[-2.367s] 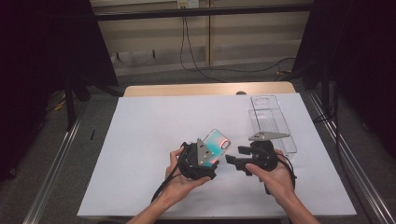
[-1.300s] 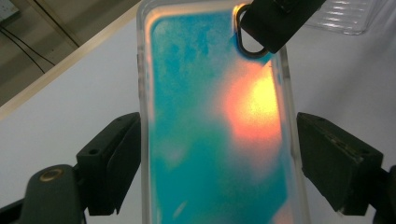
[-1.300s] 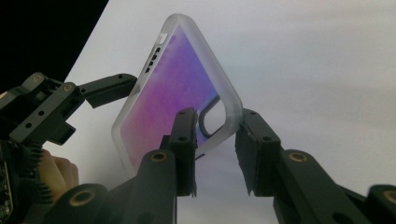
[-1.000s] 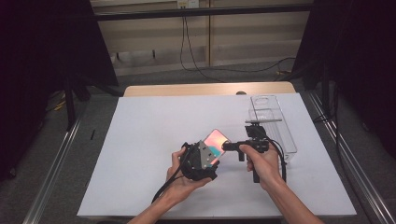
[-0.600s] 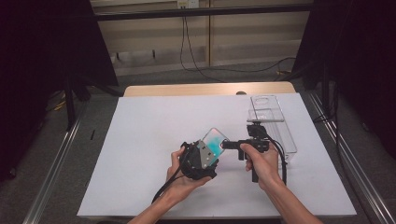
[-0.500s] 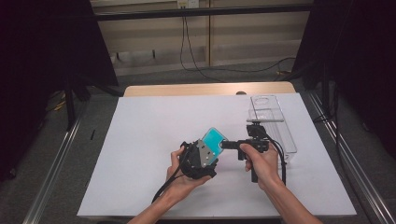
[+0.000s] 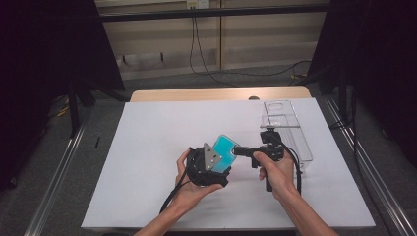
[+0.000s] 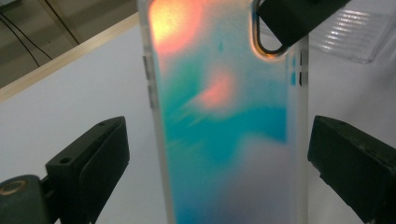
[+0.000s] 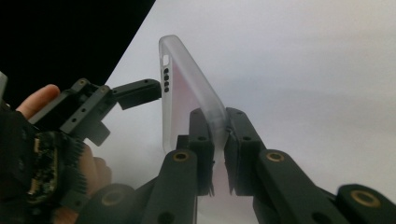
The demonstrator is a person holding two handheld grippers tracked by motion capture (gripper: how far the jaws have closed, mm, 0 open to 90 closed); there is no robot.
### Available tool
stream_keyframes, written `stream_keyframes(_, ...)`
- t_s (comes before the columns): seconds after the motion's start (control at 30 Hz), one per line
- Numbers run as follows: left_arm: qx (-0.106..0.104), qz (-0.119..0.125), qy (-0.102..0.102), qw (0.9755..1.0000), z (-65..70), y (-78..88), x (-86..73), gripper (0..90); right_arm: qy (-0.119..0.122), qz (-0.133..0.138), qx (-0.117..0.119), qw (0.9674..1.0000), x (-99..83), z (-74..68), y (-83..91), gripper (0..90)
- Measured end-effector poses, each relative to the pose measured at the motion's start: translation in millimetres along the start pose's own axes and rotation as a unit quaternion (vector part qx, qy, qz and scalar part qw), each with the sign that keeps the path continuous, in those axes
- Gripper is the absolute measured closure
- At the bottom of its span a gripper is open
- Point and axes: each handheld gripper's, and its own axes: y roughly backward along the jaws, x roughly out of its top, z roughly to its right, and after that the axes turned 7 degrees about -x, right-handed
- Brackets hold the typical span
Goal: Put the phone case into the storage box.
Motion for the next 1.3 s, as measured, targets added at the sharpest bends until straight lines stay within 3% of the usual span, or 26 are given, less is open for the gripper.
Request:
stream_keyframes(0.17, -0.016, 0.019, 0.029, 0.9993, -7.5, 6.0, 0.9, 3.5, 0.016, 0.015, -0.001, 0.9998, 1.4, 0.6, 4.4, 82.3)
stream_keyframes(0.3, -0.019, 0.033, 0.037, 0.9986, -14.6, 12.5, 0.6, 2.1, 0.034, 0.037, -0.005, 0.9987, 4.2, -1.3, 11.1, 82.4)
stream_keyframes(0.53, -0.016, 0.043, 0.073, 0.9963, -27.4, 17.6, -2.6, 2.7, 0.057, 0.062, -0.012, 0.9964, 8.0, 0.0, 21.4, 82.4)
stream_keyframes(0.77, 0.013, 0.071, 0.071, 0.9948, -36.9, 24.2, -7.9, 3.4, 0.087, 0.08, -0.032, 0.9925, 8.1, 1.5, 24.5, 82.4)
stream_keyframes(1.0, 0.03, 0.095, 0.073, 0.9924, -47.5, 35.3, -18.3, 4.5, 0.097, 0.098, -0.038, 0.9896, 8.8, 3.7, 29.8, 82.4)
stream_keyframes(1.1, 0.038, 0.108, 0.076, 0.9905, -55.6, 43.4, -25.1, 4.8, 0.103, 0.109, -0.047, 0.9875, 9.1, 4.6, 33.8, 82.4)
stream_keyframes(1.3, 0.045, 0.131, 0.104, 0.9849, -69.1, 54.3, -40.8, 6.1, 0.113, 0.127, -0.055, 0.9839, 11.2, 8.8, 39.1, 82.4)
